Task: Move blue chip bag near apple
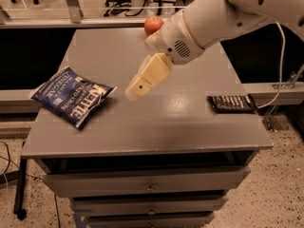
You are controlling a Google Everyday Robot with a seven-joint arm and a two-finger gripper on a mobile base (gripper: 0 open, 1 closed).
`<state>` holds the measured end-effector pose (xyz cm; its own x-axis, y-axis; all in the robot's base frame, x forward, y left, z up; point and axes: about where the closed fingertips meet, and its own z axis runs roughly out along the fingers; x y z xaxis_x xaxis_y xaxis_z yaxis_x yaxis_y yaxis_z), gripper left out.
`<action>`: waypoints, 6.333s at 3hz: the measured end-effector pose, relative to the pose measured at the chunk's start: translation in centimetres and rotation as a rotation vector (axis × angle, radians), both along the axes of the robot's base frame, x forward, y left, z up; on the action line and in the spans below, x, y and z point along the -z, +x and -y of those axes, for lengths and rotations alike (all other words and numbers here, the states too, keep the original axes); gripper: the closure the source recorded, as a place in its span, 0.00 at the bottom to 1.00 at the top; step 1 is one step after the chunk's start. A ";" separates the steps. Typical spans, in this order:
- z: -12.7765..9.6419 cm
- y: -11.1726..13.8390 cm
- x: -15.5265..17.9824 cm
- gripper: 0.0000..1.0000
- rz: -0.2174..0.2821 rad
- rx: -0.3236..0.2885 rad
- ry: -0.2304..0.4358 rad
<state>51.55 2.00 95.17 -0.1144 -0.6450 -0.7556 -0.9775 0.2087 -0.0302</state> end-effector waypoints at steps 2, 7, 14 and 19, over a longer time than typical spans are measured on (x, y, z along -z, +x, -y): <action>-6.5 0.8 4.8 0.00 -0.040 -0.050 0.120; -14.8 6.8 9.6 0.95 0.016 -0.033 0.233; 12.9 20.8 1.4 1.00 0.299 0.527 0.176; 17.5 33.4 4.6 0.86 0.188 0.770 0.348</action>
Offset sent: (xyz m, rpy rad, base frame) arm 0.0313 0.1323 -0.0950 0.2396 0.0582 0.0660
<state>84.91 -15.49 90.57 -0.2781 -0.1677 -0.9458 -0.5451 0.8383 0.0117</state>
